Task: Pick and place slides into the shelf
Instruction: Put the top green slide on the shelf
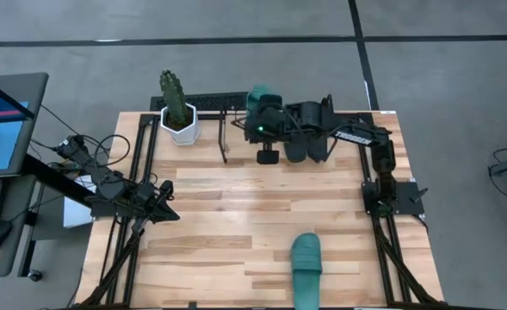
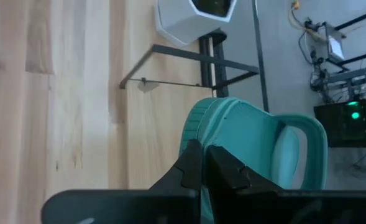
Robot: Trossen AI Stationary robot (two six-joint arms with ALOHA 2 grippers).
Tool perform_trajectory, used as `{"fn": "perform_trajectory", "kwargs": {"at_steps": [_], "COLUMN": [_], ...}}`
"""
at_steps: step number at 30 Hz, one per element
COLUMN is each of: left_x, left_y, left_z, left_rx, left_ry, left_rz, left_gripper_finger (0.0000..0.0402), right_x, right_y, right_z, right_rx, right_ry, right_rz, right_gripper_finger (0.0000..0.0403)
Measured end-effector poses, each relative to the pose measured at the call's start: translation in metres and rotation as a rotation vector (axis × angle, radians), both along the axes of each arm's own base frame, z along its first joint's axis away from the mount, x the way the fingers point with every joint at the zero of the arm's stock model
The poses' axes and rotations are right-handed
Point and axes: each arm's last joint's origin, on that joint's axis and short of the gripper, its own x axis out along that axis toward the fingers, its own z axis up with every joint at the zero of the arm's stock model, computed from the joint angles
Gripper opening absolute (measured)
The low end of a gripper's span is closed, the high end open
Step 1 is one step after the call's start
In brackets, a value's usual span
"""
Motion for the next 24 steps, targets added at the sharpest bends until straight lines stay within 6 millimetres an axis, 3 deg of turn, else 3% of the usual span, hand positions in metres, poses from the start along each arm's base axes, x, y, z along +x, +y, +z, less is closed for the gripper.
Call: {"fn": "perform_trajectory", "kwargs": {"at_steps": [8,18,24], "left_x": [0.0,0.0,0.0], "left_y": [0.0,0.0,0.0], "left_z": [-0.001,-0.001,-0.001], "left_rx": [-0.002,-0.003,-0.002], "left_ry": [0.01,0.011,0.012], "left_rz": [0.001,0.003,0.007], "left_gripper_finger": [0.0,0.0,0.0], "right_x": [0.004,0.021,0.014], "right_y": [0.018,0.015,0.0], "right_z": [-0.003,-0.07,-0.11], "right_rx": [-0.031,-0.054,-0.045], "right_ry": [-0.009,0.062,0.111], "right_rz": [0.009,-0.004,-0.038], "right_gripper_finger": [0.0,0.0,0.0]}}
